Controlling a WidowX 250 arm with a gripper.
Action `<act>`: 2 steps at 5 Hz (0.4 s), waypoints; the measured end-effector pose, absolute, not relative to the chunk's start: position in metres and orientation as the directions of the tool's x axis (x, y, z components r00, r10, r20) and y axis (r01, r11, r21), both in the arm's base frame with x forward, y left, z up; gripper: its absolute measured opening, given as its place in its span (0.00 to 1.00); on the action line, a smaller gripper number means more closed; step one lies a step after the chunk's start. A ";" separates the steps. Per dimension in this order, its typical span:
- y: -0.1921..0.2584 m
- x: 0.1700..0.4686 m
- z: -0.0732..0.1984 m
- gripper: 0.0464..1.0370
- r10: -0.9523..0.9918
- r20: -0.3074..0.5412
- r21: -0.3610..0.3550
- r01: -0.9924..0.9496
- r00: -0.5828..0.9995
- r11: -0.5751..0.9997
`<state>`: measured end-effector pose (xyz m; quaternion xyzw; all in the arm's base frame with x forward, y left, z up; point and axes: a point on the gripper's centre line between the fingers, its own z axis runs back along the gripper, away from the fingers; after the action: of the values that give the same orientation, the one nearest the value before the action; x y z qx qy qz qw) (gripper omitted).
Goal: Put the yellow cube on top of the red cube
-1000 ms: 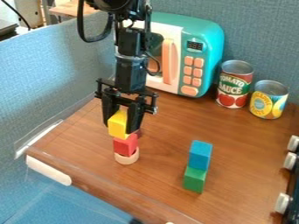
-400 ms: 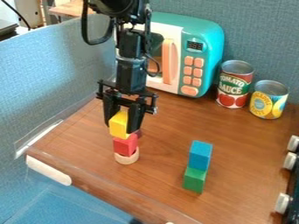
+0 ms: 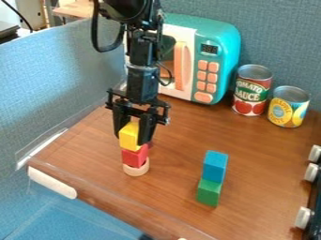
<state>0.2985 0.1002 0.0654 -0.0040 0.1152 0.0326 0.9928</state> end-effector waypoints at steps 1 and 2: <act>0.100 0.298 0.058 0.54 0.061 -0.252 -0.006 -0.064 0.966 0.998; 0.102 0.302 0.059 0.54 0.061 -0.242 -0.004 -0.064 0.968 0.998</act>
<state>0.3018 0.1017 0.0590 -0.0061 0.1218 0.0317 0.9920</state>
